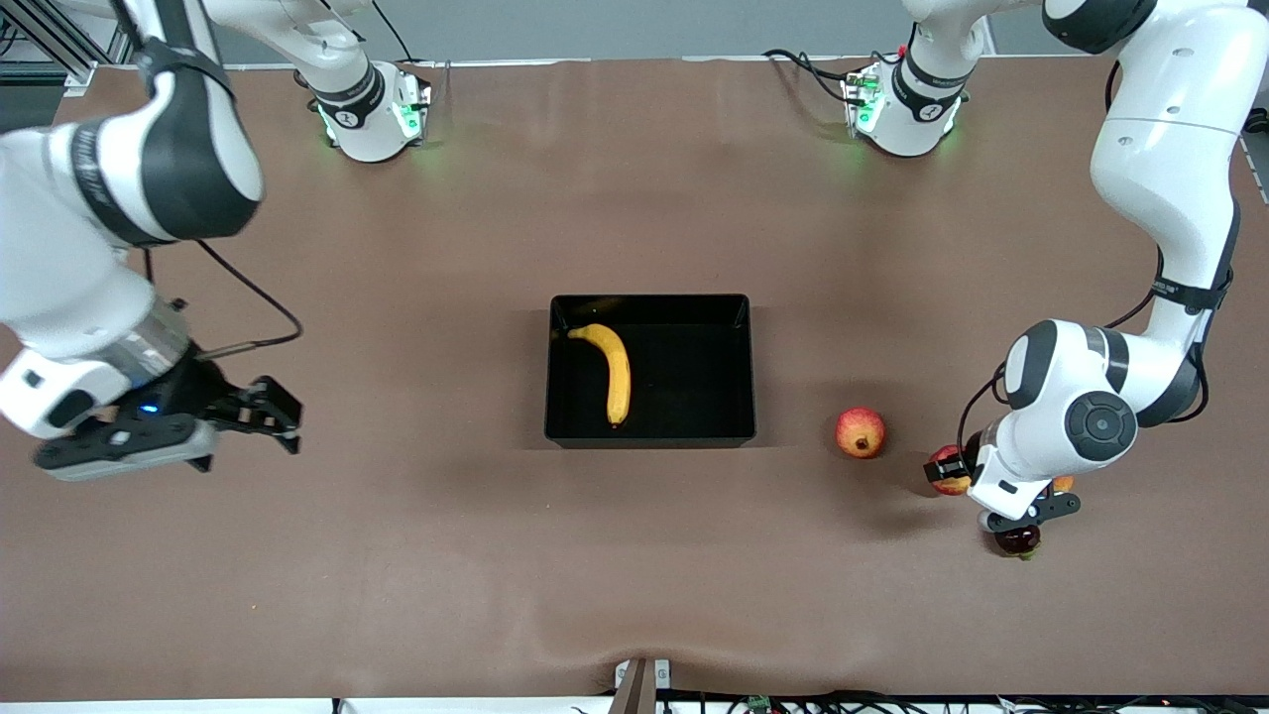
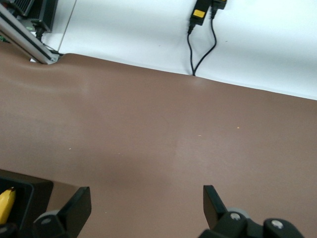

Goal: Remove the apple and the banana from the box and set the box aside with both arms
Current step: 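Lift the apple out with the left gripper while the right gripper advances, then lower the apple beside the mango and open the left gripper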

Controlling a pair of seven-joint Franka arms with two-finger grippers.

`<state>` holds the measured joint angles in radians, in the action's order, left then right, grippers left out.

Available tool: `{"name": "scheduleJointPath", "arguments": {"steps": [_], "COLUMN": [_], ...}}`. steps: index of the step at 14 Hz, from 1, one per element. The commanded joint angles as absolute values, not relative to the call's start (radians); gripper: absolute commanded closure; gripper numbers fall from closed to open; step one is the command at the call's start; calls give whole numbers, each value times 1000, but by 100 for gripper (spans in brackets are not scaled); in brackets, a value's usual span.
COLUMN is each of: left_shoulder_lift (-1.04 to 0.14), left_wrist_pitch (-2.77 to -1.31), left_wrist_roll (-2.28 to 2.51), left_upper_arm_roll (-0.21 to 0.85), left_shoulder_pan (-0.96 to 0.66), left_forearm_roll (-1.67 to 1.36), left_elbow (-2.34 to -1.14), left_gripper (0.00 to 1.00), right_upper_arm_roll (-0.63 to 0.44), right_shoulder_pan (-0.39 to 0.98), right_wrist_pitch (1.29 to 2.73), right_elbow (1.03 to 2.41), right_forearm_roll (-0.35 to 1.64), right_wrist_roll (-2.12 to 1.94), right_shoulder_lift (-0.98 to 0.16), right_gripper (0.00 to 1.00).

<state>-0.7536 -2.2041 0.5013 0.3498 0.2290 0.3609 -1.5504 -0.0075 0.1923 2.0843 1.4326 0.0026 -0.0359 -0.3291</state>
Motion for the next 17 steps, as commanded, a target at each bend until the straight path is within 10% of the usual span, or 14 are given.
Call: {"name": "scheduleJointPath", "arguments": {"steps": [1, 3, 4, 5, 6, 17], "left_shoulder_lift": [-813, -816, -815, -810, -798, -583], "left_wrist_pitch": [-2229, -2241, -2241, -2241, -2241, -1852], "left_wrist_roll": [492, 492, 491, 479, 471, 722], "left_upper_arm_roll": [327, 327, 327, 327, 327, 647], "left_shoulder_pan": [233, 233, 233, 233, 236, 225], "left_forearm_roll": [393, 396, 400, 405, 410, 393], "left_elbow": [-1497, -1497, -1497, -1497, -1497, -1503], "left_gripper": [100, 100, 67, 14, 0, 0], "right_upper_arm_roll": [-15, -15, -15, -15, -15, -14], "right_shoulder_pan": [206, 209, 210, 210, 212, 227], "right_wrist_pitch": [2075, 2075, 2075, 2074, 2072, 2063], "right_elbow": [1399, 1399, 1399, 1399, 1399, 1408], "right_forearm_roll": [-11, -11, -11, -9, -9, -8], "right_wrist_roll": [-32, -32, -32, -32, -32, -31], "right_shoulder_lift": [-348, -348, -348, -348, -348, -348], "right_gripper": [0, 0, 0, 0, 0, 0]}}
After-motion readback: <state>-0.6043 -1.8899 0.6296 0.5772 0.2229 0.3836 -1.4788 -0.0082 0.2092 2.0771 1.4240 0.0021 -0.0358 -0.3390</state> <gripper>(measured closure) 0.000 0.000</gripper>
